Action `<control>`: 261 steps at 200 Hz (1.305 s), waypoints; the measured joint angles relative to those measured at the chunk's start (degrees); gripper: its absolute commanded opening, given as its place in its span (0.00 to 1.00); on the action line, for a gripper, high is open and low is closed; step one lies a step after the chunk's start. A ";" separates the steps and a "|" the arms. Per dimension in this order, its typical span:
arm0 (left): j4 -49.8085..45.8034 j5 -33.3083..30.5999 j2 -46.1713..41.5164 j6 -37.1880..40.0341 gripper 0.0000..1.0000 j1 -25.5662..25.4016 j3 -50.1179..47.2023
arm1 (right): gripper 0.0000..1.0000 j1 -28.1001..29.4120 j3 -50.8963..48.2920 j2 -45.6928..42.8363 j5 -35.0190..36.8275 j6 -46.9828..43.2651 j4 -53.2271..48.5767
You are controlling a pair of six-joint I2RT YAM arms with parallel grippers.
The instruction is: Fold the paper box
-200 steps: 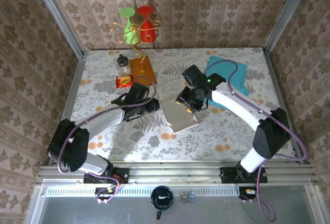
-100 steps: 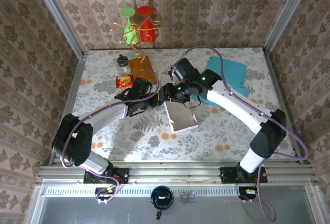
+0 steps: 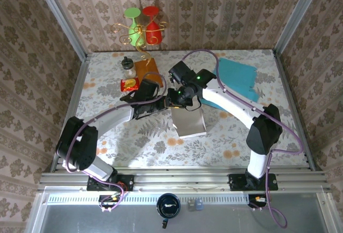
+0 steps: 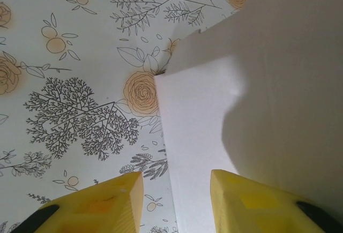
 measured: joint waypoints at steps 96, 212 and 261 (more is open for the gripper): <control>-13.66 -10.99 -14.88 5.92 0.49 -0.31 1.38 | 0.00 1.60 -1.40 -1.22 12.09 18.60 5.05; -22.58 -11.34 -26.10 10.40 0.46 -0.26 -2.14 | 0.00 4.83 23.52 5.44 30.73 67.54 -24.50; -23.02 -7.98 -28.37 11.80 0.45 -0.31 -4.37 | 0.00 2.08 19.19 6.08 30.73 74.82 -24.20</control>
